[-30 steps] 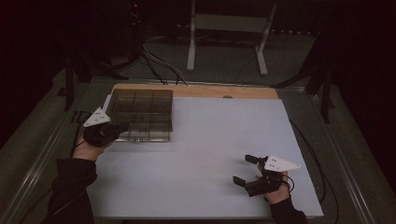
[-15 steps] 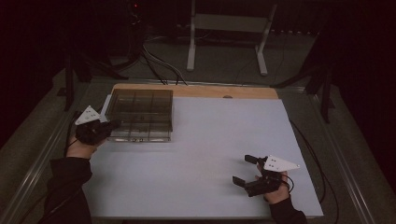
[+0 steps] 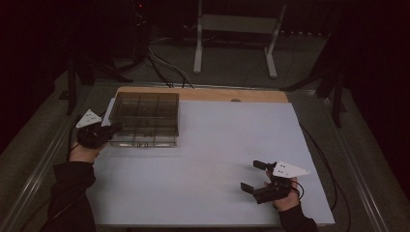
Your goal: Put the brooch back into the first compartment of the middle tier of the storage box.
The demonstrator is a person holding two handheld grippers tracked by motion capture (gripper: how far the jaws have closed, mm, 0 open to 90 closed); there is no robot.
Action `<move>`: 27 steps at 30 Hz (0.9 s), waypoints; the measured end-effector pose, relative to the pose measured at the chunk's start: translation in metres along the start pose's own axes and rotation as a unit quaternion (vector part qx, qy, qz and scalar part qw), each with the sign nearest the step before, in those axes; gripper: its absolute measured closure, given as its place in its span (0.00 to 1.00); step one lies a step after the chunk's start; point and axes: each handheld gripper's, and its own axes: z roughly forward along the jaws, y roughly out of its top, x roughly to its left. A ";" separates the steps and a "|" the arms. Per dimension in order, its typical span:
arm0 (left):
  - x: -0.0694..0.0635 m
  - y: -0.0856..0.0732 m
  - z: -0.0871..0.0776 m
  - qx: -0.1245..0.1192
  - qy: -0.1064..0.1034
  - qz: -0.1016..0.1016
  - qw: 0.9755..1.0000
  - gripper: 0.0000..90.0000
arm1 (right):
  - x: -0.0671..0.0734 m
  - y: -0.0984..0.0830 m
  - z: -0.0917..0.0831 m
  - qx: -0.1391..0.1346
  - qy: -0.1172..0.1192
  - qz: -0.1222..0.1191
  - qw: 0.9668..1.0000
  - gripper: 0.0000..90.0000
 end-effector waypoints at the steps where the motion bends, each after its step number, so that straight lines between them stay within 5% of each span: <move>1: 0.001 -0.001 0.000 0.000 0.001 -0.003 1.000 0.97 | 0.000 0.000 0.000 0.000 0.001 0.001 1.000 0.00; 27: 0.012 -0.020 0.017 0.030 0.008 -0.029 0.999 0.97 | 0.001 0.000 0.001 0.002 0.001 -0.001 1.000 0.00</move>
